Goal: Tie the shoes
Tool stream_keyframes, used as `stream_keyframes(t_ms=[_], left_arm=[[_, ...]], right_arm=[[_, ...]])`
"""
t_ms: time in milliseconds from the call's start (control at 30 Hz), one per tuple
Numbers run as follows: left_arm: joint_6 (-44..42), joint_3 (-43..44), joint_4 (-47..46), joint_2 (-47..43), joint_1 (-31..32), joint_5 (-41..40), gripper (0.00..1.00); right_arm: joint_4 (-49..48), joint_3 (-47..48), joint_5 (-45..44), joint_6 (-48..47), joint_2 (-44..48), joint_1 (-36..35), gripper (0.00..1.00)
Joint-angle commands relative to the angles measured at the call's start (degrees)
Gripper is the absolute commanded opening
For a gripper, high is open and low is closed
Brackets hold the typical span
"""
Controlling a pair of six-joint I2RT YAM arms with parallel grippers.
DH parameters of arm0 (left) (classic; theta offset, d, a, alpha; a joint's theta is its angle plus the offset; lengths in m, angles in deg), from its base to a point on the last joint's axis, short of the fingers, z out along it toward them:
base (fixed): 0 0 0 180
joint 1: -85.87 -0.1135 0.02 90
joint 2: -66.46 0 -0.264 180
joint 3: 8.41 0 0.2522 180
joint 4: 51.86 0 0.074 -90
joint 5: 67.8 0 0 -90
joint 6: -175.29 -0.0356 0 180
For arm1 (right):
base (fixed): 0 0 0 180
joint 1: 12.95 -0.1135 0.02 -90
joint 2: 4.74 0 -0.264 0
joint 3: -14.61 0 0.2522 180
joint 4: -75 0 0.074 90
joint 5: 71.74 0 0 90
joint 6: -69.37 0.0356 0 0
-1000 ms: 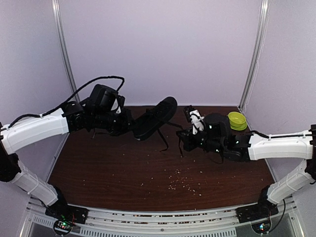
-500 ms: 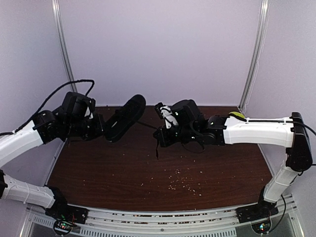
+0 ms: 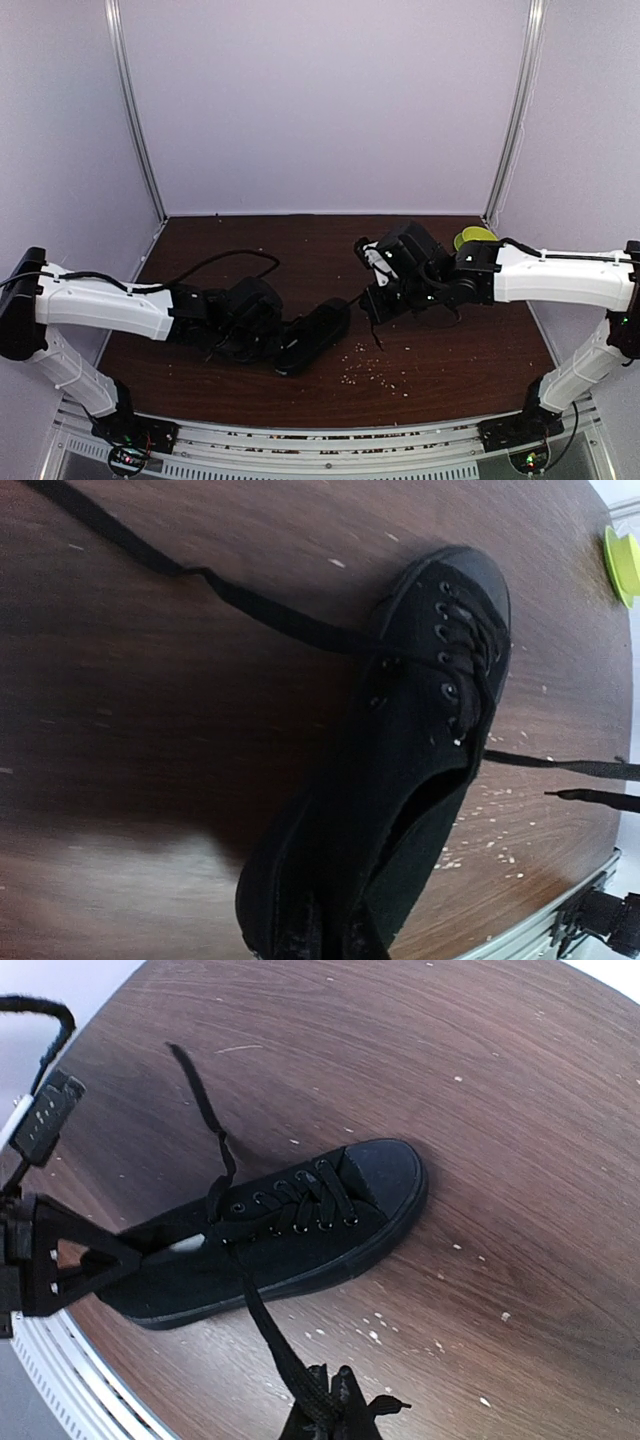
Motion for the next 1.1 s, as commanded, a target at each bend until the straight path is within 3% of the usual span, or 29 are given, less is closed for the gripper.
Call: stream_keyframes(t_ms=[0, 133, 300, 500, 767, 833, 967, 1067], left_arm=[[5.0, 4.9, -15.1, 6.9, 2.8, 5.4, 0.11], [4.1, 7.6, -19.3, 12.5, 3.6, 11.0, 0.31], [-3.4, 12.5, -18.6, 12.6, 3.6, 13.6, 0.58], [-12.1, 8.7, -13.3, 3.0, 1.6, 6.8, 0.74], [-24.6, 1.1, -6.4, -9.6, -10.1, 7.9, 0.81], [-28.2, -0.3, -4.8, -12.6, -13.8, 6.3, 0.86], [-31.8, -3.6, -4.7, -18.0, -25.8, 10.5, 0.89], [-35.8, -4.9, -5.1, -20.1, -34.7, 16.8, 0.92]], right_arm=[[5.1, -1.2, -5.1, 1.5, 2.0, 0.0, 0.00], [5.4, -1.0, -5.9, 3.3, 1.5, 0.0, 0.00], [6.3, 0.1, -7.6, 4.7, 1.8, 0.0, 0.00], [11.3, -1.0, -11.7, 7.5, 3.2, -0.1, 0.00], [5.0, -14.1, -9.9, 14.5, 7.3, 0.2, 0.00], [4.2, -14.8, -8.9, 15.6, 7.3, 0.2, 0.15], [6.0, -10.9, -9.8, 13.3, 7.8, -0.3, 0.61], [7.2, -4.4, -12.1, 9.9, 6.7, -0.5, 0.71]])
